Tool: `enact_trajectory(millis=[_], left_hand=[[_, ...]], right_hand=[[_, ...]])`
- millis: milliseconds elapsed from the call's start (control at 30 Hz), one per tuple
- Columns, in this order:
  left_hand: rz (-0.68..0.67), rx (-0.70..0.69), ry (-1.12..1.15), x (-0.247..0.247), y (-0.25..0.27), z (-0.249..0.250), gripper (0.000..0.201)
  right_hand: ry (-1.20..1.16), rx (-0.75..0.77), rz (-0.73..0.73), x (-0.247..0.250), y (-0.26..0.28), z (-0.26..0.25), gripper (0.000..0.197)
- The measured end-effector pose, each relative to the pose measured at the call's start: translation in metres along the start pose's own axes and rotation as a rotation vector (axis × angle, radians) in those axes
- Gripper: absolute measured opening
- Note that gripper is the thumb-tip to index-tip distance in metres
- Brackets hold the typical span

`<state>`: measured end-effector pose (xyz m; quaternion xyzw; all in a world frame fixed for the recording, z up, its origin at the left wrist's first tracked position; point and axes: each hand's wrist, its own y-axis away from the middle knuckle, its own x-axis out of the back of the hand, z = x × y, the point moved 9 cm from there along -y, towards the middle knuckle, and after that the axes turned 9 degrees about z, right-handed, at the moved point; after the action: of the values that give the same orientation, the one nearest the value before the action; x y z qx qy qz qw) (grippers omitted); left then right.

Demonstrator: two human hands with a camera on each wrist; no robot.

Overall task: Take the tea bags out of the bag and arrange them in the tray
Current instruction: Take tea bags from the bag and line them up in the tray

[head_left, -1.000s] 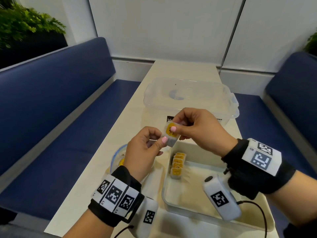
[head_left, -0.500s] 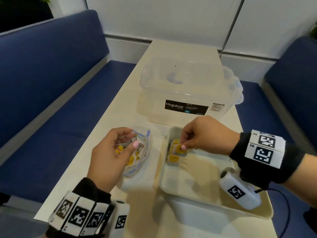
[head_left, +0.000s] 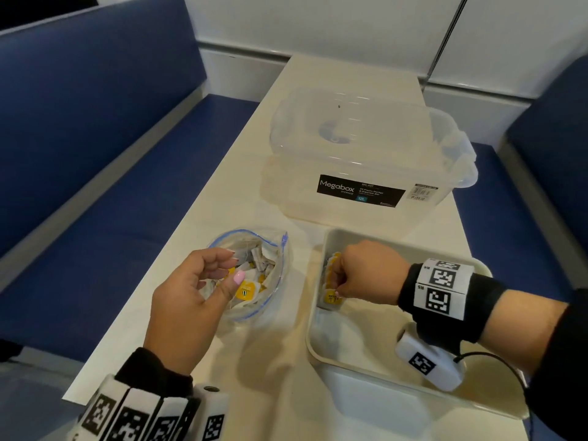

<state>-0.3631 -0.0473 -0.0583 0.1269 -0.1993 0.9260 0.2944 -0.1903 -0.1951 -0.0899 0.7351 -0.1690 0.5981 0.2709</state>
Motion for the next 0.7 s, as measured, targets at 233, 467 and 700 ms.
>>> enact_trajectory(millis=[233, 467, 700], left_hand=[[-0.016, -0.044, -0.140, -0.002, -0.004, -0.004, 0.018], [-0.335, -0.229, -0.700, -0.036, -0.015, -0.003, 0.021], [-0.588, -0.368, -1.152, -0.076, -0.018, -0.020, 0.041]], right_hand=[[0.024, -0.023, 0.012, -0.008, -0.002, 0.002, 0.009], [-0.047, -0.035, 0.051, 0.004, 0.000, 0.006, 0.017], [-0.259, -0.153, 0.304, 0.068, 0.021, 0.040, 0.025]])
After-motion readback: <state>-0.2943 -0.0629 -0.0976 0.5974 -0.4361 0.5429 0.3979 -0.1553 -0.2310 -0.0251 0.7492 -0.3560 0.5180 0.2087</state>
